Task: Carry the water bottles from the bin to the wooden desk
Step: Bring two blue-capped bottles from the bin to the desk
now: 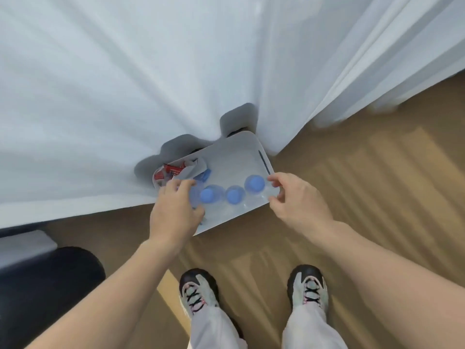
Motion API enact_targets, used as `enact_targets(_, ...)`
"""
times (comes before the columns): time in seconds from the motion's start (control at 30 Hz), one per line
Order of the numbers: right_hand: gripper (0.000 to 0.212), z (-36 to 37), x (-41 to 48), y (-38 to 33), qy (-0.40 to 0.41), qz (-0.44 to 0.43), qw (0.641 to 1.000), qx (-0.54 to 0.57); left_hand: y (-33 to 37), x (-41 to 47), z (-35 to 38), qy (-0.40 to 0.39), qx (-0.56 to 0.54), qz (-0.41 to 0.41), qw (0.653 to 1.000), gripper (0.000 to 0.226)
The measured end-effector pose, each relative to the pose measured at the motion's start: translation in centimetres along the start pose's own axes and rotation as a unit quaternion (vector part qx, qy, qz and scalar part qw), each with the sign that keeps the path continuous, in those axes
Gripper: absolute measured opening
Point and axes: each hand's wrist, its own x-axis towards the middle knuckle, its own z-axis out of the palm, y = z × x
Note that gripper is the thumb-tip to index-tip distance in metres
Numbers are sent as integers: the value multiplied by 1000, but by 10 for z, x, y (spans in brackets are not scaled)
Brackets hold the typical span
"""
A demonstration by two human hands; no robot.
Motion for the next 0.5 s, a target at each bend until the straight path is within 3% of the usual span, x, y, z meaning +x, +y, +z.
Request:
enact_targets(0.1, 49, 47, 33, -27, -17, -108, 994, -24, -29, 33, 20, 0, 49, -5, 999, 67)
enact_targets(0.17, 57, 80, 54, -45, -59, -146, 983, -99, -45, 42, 32, -13, 48, -6, 999, 64)
enact_targets(0.23, 59, 108, 74, -53, -100, -154, 963, -196, -55, 47, 42, 1, 31, 6, 1000, 58)
enact_targets(0.3, 47, 126, 88, -54, -114, -156, 948, -252, -58, 51, 46, 26, -3, -12, 1000, 56)
enact_targets(0.4, 30, 132, 95, -54, -92, -139, 955, -247, -56, 51, 45, 43, -14, -37, 998, 52)
enact_targets(0.5, 33, 121, 85, -59, -69, -128, 969, -200, -55, 36, 35, 39, -32, -28, 998, 51)
